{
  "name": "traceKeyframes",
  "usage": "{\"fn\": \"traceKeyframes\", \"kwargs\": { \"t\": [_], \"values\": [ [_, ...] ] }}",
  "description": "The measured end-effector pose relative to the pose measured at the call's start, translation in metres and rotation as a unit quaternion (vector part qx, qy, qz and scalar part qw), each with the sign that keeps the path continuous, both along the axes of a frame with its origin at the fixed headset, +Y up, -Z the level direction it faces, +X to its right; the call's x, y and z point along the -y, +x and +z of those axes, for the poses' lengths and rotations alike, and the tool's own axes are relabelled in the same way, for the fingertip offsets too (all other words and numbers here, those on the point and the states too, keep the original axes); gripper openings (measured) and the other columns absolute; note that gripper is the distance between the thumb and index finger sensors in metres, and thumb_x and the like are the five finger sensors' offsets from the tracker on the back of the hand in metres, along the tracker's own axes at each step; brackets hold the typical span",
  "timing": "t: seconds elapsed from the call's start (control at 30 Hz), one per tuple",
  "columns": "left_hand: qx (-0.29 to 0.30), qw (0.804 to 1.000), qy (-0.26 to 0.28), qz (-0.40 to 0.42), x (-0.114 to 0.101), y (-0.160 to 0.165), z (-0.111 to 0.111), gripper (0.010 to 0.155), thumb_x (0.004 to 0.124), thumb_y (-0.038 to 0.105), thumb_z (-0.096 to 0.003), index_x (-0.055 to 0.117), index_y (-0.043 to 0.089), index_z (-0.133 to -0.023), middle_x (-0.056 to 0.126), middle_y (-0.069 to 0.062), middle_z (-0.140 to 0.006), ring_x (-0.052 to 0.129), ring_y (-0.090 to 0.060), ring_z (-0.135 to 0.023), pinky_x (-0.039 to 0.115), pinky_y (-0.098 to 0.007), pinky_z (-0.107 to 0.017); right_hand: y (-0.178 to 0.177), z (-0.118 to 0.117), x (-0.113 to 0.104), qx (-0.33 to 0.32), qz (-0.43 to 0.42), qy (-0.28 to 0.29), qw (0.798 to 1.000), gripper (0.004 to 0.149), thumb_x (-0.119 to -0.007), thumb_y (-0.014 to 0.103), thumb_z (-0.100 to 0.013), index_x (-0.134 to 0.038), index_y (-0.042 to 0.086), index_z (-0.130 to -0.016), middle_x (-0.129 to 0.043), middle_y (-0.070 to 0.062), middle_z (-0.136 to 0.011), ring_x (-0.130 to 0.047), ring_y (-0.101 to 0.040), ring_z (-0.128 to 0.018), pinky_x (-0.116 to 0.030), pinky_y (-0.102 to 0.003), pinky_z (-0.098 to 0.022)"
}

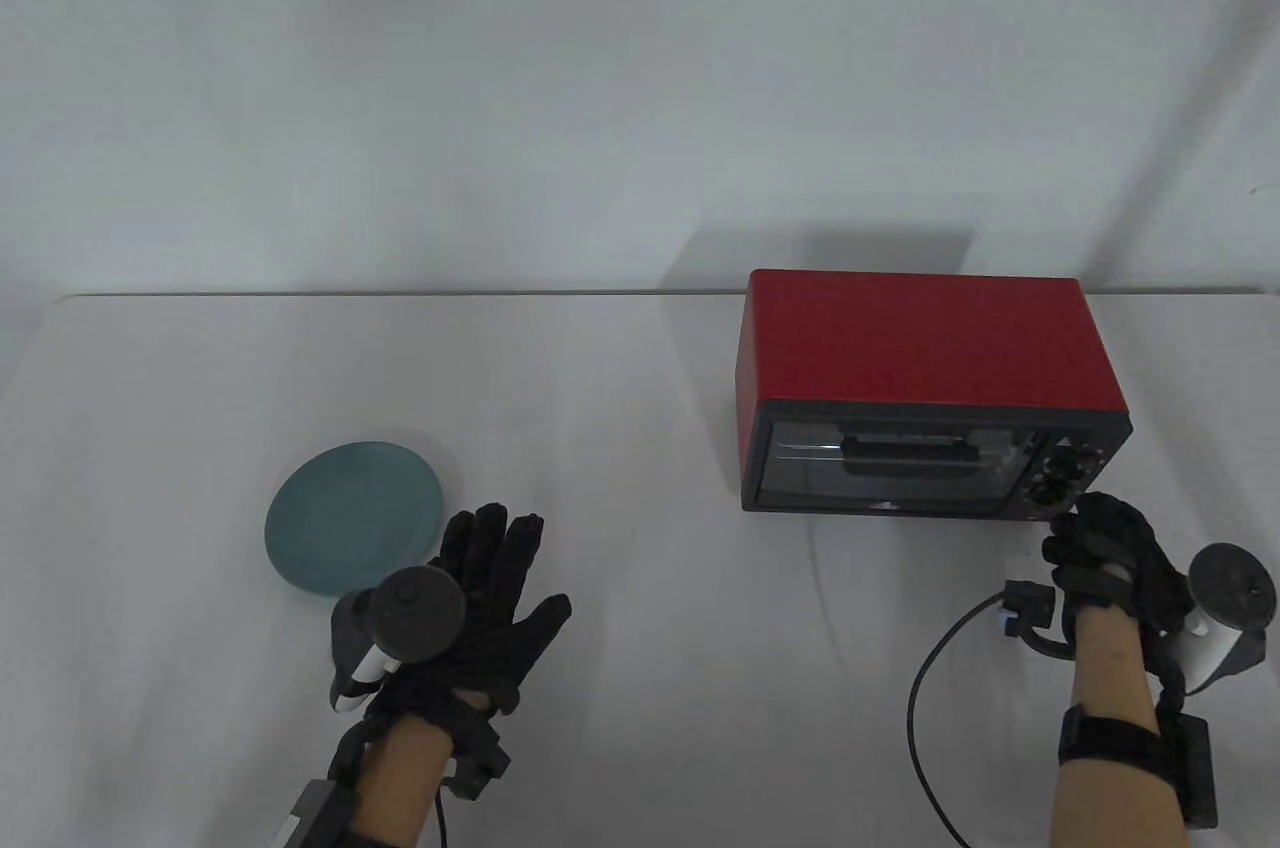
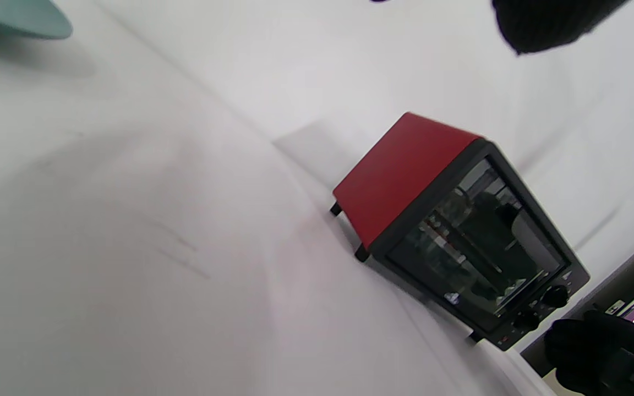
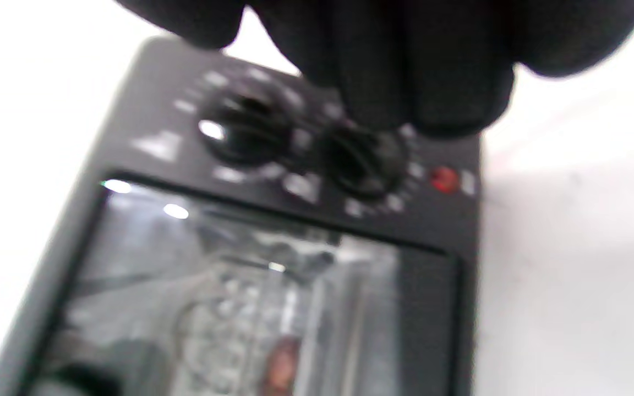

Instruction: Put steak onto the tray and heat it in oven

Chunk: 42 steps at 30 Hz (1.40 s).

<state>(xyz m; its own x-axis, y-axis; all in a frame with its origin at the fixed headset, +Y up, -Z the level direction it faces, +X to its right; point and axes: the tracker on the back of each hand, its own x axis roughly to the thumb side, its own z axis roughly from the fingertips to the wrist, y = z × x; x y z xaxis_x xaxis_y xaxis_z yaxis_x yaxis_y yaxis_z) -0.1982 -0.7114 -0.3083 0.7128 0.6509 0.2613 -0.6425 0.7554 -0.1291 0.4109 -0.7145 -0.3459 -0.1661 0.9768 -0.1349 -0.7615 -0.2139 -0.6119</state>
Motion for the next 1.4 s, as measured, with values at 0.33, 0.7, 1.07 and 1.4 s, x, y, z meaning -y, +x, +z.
{"fn": "traceKeyframes", "kwargs": {
  "t": [0.33,0.7,1.07,1.4],
  "values": [
    [0.006,0.988,0.154,0.012,-0.079,0.02,0.026,0.078,0.062,0.072,-0.0489,0.038,0.033,-0.112,0.03,-0.008,-0.121,0.024,-0.041,-0.114,0.036,-0.072,-0.072,-0.112,0.049,-0.107,-0.19,0.187,0.231,0.936,0.061,-0.069,0.043,-0.047,-0.068,0.002,-0.094,-0.079,-0.029,-0.088,-0.085,-0.052,-0.069,-0.066,-0.067,-0.047],
    [0.032,0.992,0.091,-0.08,-0.036,0.045,0.027,0.085,0.06,0.081,-0.0462,0.028,0.038,-0.112,0.021,-0.007,-0.122,0.014,-0.04,-0.114,0.028,-0.072,-0.072,-0.204,0.04,-0.047,-0.412,0.447,0.123,0.785,0.076,-0.059,0.06,-0.045,-0.05,0.013,-0.104,-0.042,-0.02,-0.113,-0.03,-0.045,-0.105,-0.027,-0.072,-0.062],
    [0.02,0.99,0.095,-0.104,-0.024,0.04,0.021,0.087,0.058,0.084,-0.0445,0.026,0.039,-0.112,0.021,-0.005,-0.122,0.013,-0.039,-0.114,0.027,-0.072,-0.072,-0.197,0.031,-0.034,-0.423,0.42,0.08,0.799,0.075,-0.062,0.058,-0.046,-0.046,0.015,-0.105,-0.035,-0.019,-0.113,-0.024,-0.044,-0.105,-0.023,-0.072,-0.061],
    [0.034,0.994,0.061,-0.079,-0.019,0.039,0.02,0.086,0.059,0.082,-0.0454,0.029,0.037,-0.112,0.024,-0.006,-0.122,0.015,-0.039,-0.114,0.027,-0.072,-0.072,-0.19,0.027,-0.03,-0.433,0.38,0.071,0.815,0.072,-0.063,0.054,-0.046,-0.051,0.013,-0.104,-0.038,-0.02,-0.112,-0.026,-0.046,-0.105,-0.024,-0.073,-0.061]
  ]
}}
